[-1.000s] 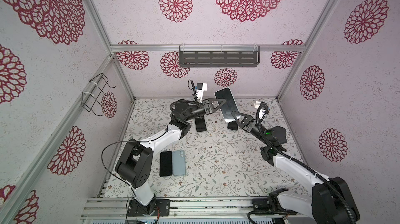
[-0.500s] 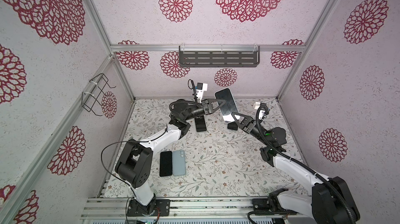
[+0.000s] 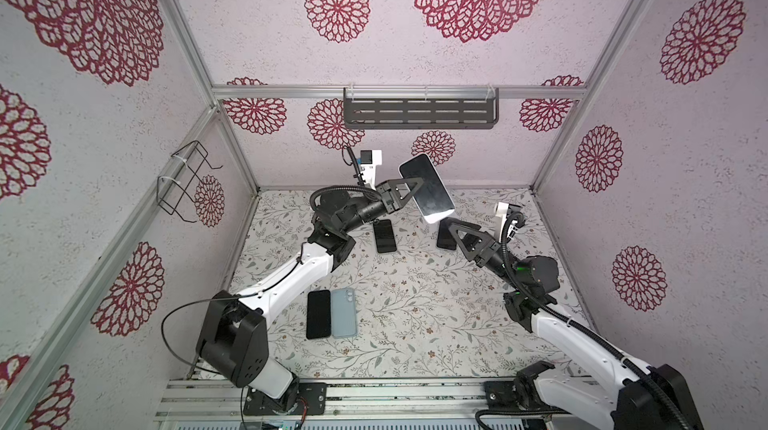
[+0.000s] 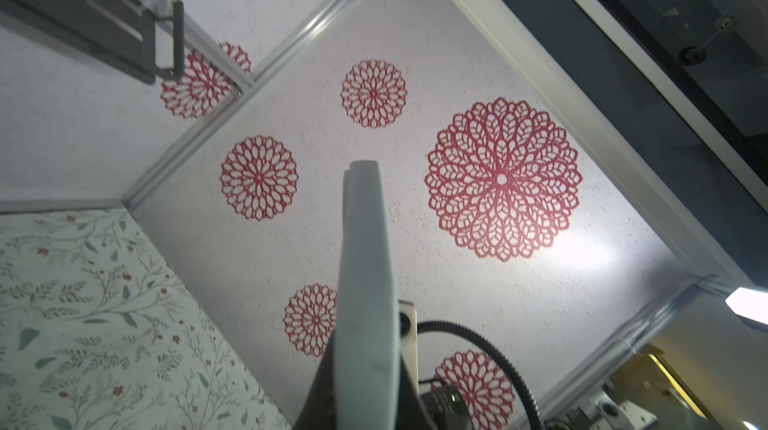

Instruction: Take the phone out of the phone case

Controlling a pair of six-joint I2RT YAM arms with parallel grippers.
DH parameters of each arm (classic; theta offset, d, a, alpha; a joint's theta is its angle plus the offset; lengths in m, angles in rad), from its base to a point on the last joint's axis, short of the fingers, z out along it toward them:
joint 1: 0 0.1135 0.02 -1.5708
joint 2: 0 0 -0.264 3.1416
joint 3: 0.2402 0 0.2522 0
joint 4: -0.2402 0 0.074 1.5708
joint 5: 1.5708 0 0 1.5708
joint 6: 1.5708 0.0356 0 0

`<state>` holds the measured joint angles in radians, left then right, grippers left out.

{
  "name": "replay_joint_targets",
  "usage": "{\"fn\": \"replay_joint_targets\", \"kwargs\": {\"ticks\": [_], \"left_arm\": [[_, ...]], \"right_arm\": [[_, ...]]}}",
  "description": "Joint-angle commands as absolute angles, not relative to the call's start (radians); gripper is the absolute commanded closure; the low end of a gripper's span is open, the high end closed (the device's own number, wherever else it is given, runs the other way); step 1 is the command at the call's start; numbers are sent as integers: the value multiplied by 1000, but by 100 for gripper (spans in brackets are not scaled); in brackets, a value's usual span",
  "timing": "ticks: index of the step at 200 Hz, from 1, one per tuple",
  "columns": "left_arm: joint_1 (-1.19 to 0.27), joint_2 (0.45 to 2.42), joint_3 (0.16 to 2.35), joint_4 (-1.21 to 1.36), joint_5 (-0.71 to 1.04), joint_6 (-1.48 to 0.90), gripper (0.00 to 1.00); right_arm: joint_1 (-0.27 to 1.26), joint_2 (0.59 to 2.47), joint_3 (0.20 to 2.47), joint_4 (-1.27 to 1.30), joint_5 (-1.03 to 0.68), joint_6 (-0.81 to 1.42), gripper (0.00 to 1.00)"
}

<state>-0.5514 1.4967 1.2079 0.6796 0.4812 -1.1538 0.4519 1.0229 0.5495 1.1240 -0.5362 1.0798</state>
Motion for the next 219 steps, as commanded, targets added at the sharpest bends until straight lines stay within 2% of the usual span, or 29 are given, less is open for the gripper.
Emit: {"fn": "replay_joint_targets", "kwargs": {"ticks": [1,30,72,138,155,187,219], "left_arm": [[-604,1392,1156,714,126,-1091,100],[-726,1332,1122,724,-126,-1029,100],[-798,1336,1112,750,-230,-1058,100],[-822,1339,1085,782,-247,-1100,100],[-826,1341,1080,789,-245,-1109,100],[-830,1341,1073,800,-242,-1120,100],[-832,1341,1072,800,-239,-1120,100]], "right_arm": [[497,990,545,1178,-435,1014,16],[562,1031,548,1294,-372,1013,16],[626,1102,595,1400,-342,998,22],[645,1160,628,1443,-317,999,29],[645,1180,639,1466,-312,1006,34],[645,1216,663,1497,-313,1029,50],[644,1234,674,1528,-312,1044,58]]}}
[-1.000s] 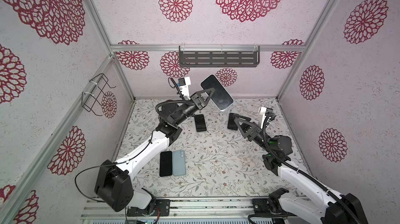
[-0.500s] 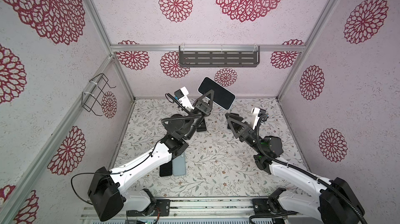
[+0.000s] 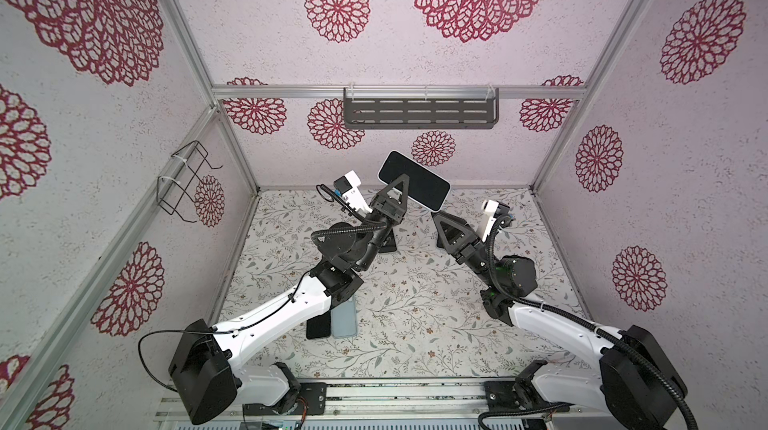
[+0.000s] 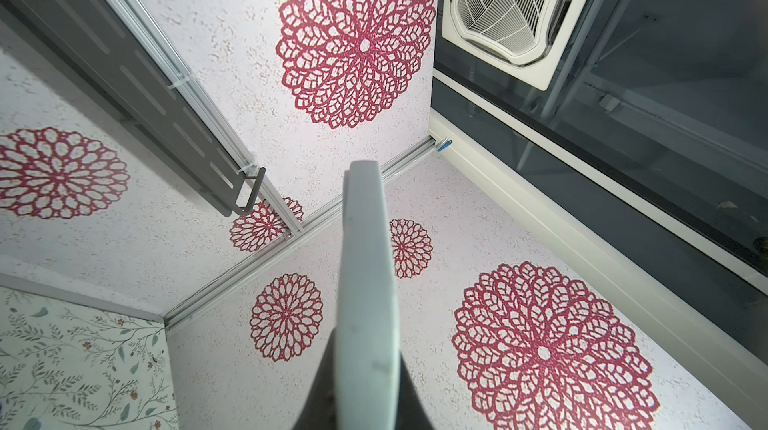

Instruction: Take the phone out of the phone case

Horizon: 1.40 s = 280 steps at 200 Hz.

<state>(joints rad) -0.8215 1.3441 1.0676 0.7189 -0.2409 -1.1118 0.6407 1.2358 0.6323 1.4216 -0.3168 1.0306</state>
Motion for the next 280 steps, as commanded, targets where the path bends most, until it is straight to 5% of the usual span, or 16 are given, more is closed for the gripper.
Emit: {"fn": "replay_joint_targets", "kwargs": {"ticks": [1,61,170,219,280], "left_arm": [[-831,1341,1072,800,-239,-1121,100],[-831,1346,1076,802,-233,-1124,100],[-835,1355,1078,808,-219,-1132,100],[-833,1349,1099,745,-224,-1167,100],[-788,1324,1192,497,-108,-1325,100]], "right_arm": [[645,1234,674,1527,-312,1044,59],[644,1247,687,1530,-314,1054,70],[643,1253,703,1534,-313,1054,77],[643,1255,684,1534,-326,1050,100],[640,1176,623,1291,-423,740,100]]}}
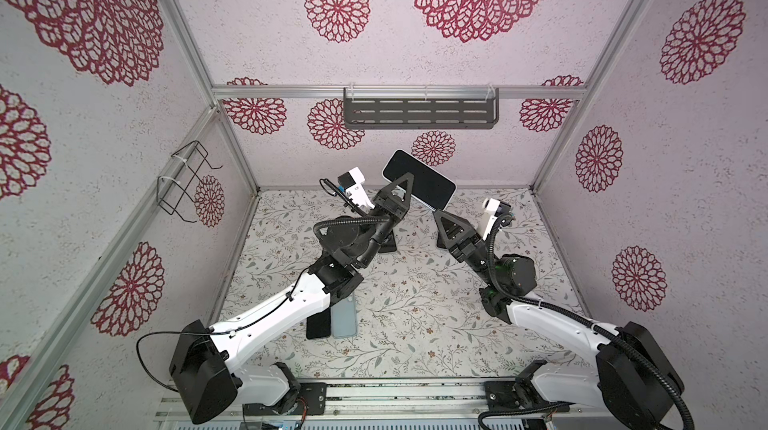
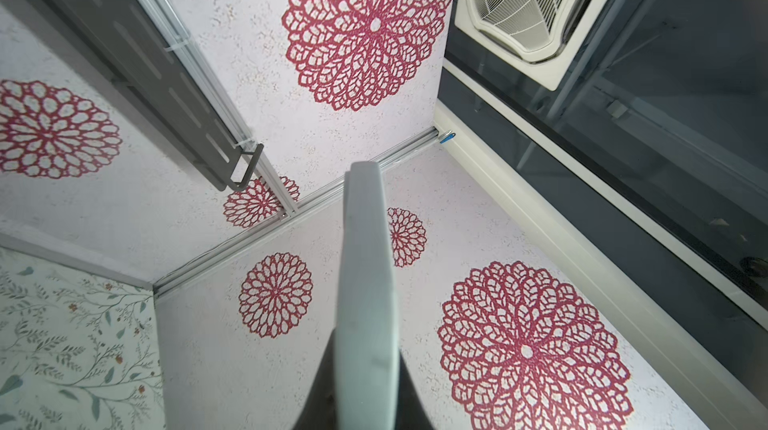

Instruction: Take the phone out of the phone case

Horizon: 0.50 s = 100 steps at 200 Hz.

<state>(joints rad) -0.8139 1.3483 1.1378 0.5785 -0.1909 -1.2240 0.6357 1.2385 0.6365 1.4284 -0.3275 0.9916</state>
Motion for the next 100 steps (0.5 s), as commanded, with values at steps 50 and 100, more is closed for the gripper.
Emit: {"fn": "replay_joint_targets", "kwargs": {"ticks": [50,100], "left_arm": [[-728,1358,1218,456,79,-1468,100],[-601,1350,1199,469,236,-1503,100]], "right_arm": [[610,989,726,705,-325,171,100],[579,815,536,703,-336,277,51]]}}
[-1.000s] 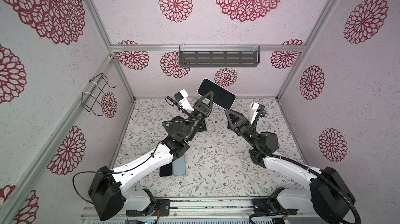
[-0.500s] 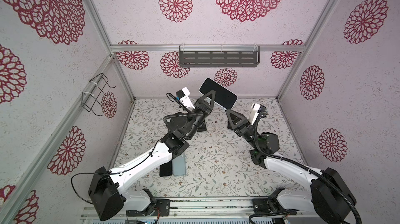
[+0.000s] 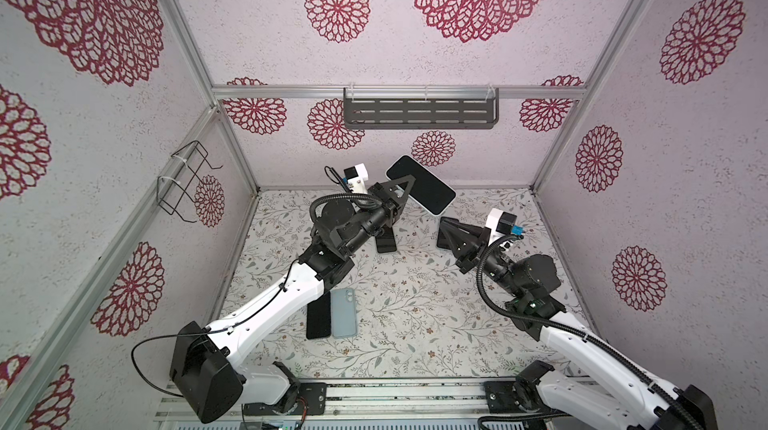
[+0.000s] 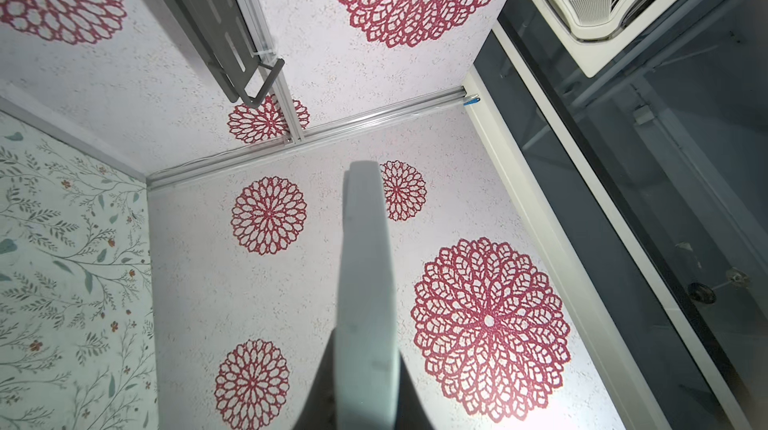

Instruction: Take the phone out of the phone case

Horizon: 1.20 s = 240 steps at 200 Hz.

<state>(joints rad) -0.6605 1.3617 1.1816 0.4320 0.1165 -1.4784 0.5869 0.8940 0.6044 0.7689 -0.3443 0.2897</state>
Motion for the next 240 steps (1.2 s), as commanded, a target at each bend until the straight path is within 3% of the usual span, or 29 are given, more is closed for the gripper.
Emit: {"fn": "replay_joint_targets", "kwargs": {"ticks": [1,26,82,167,240], "left_arm": [[-600,1350,1201,466,242,-1502,100],[-551,1313,1206,375,293,-1431,100],[-600,1288,1112,612,174,-1319,100],[-644,1305,1046,725,67,-1312,100],[-660,1313,1026,764,54,-1321,100]], "right_arm": [[579,813,533,702,-334,280,50],[536,768,517,696,-353,408,27],[560,1072,565,1312,-438,916,19],[667,1257,653,1516,-365,991,27],[666,1377,702,1647,-342,1077,50]]}}
